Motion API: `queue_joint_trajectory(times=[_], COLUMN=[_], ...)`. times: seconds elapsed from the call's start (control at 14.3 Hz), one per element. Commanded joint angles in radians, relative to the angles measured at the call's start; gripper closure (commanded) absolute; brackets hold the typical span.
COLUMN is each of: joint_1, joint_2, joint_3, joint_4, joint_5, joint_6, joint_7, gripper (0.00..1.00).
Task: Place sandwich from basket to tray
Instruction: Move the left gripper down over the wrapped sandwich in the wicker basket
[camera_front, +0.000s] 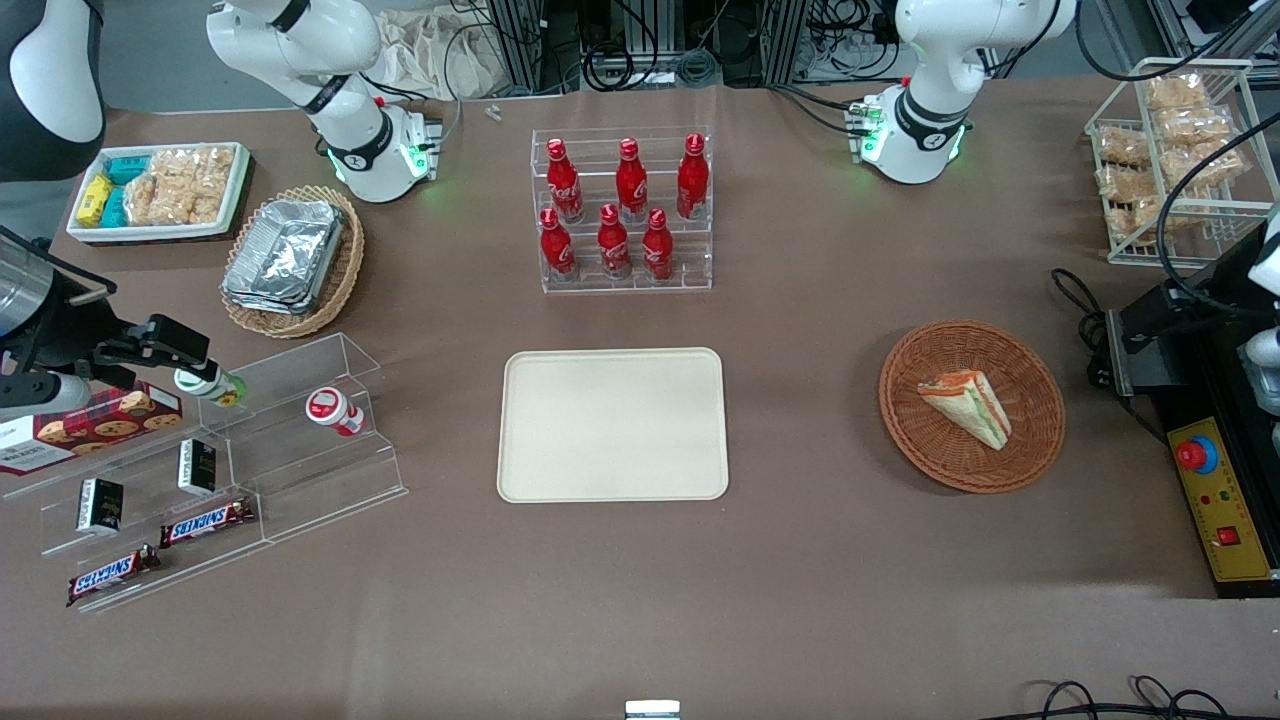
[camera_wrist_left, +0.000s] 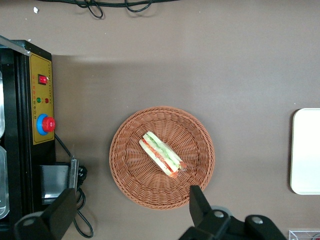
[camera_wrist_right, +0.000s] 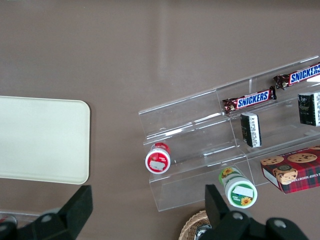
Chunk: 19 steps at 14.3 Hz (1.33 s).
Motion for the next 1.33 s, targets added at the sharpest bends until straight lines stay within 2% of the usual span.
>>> queue_joint_trajectory(times=[0.0, 0.28, 0.7, 1.05, 1.26], joint_1=[0.008, 0.008, 0.007, -0.001, -0.003], joint_2=[0.014, 0.019, -0.001, -0.01, 0.002], joint_3=[-0.004, -0.004, -0.004, -0.01, -0.013], joint_4=[0.029, -0.003, -0.207, -0.389, -0.494], joint_5=[0.007, 0.007, 0.009, 0.012, 0.01], joint_6=[-0.025, -0.042, 0.022, 0.175, 0.304], joint_7=[0.019, 0.018, -0.114, -0.298, -0.499], gripper=[0.0, 0.0, 0.0, 0.0, 0.0])
